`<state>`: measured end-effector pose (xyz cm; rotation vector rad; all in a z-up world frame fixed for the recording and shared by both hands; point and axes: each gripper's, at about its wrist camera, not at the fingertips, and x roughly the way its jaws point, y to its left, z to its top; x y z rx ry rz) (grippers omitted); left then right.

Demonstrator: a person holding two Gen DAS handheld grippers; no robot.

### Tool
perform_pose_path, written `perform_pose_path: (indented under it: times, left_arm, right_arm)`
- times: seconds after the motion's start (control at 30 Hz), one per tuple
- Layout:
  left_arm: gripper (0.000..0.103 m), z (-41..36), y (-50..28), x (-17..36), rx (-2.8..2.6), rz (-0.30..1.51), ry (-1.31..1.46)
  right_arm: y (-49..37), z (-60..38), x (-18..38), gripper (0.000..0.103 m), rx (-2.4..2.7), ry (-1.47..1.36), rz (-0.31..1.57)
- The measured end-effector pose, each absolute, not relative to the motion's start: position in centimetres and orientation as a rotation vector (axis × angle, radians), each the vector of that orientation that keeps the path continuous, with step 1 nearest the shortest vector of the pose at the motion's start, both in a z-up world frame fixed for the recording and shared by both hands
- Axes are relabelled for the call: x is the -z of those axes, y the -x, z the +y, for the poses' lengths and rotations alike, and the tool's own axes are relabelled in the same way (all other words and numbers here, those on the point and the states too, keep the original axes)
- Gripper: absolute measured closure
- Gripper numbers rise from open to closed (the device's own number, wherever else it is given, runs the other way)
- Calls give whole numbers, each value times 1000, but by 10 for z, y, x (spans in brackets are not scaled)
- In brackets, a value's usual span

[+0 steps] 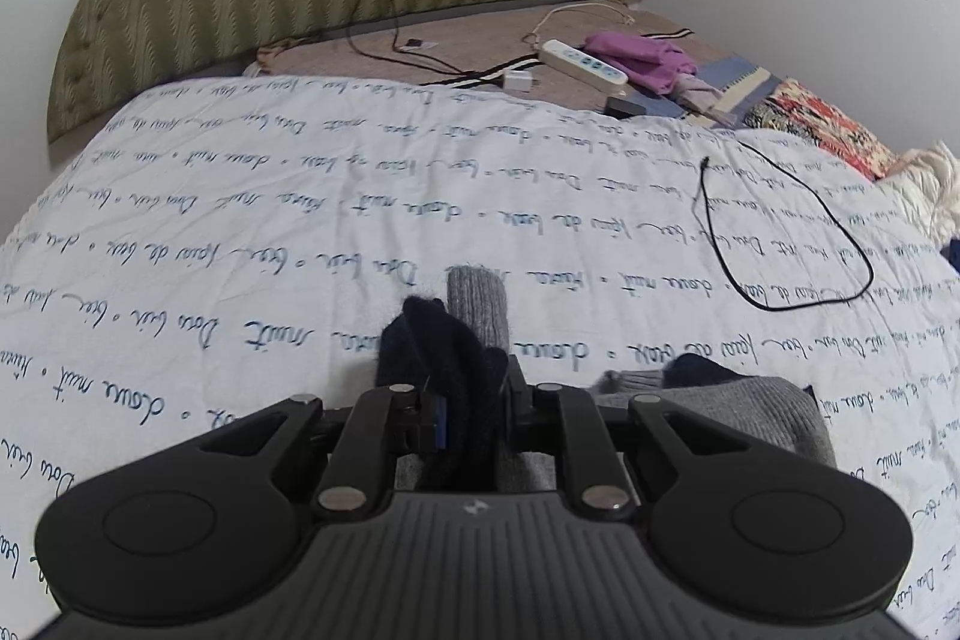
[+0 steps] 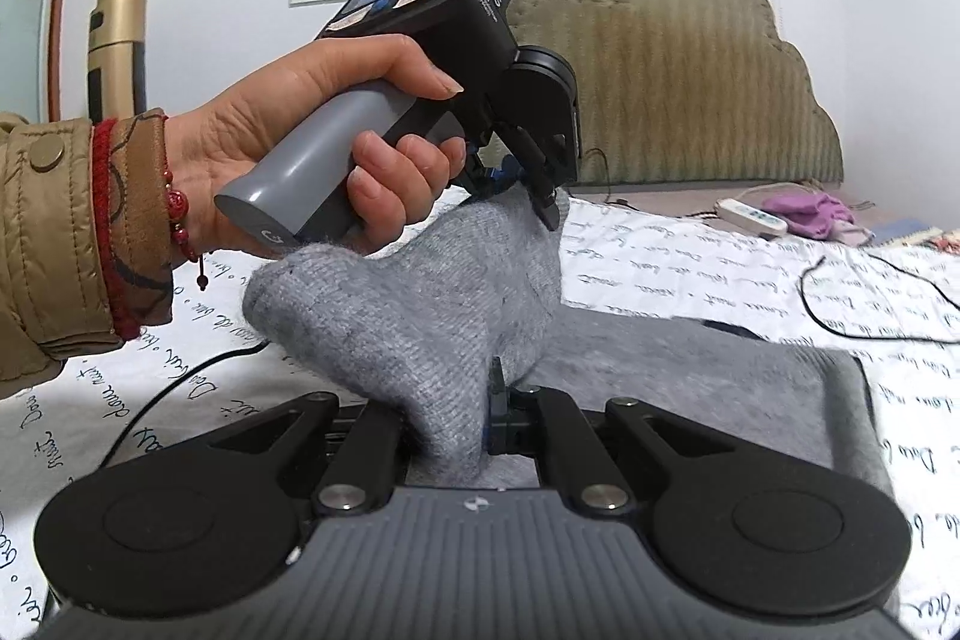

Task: Fold small clothes
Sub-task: 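Lift the sweater end with both grippers and fold it over the sweater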

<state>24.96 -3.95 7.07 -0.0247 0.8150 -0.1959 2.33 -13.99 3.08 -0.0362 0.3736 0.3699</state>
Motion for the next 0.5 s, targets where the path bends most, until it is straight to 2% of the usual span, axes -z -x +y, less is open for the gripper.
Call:
perform_pose_path:
  times: [0.5]
  left_arm:
    - [88, -102, -241, -63, 226, 833, -43]
  right_arm:
    - [-9, -185, -25, 96, -315, -47, 383]
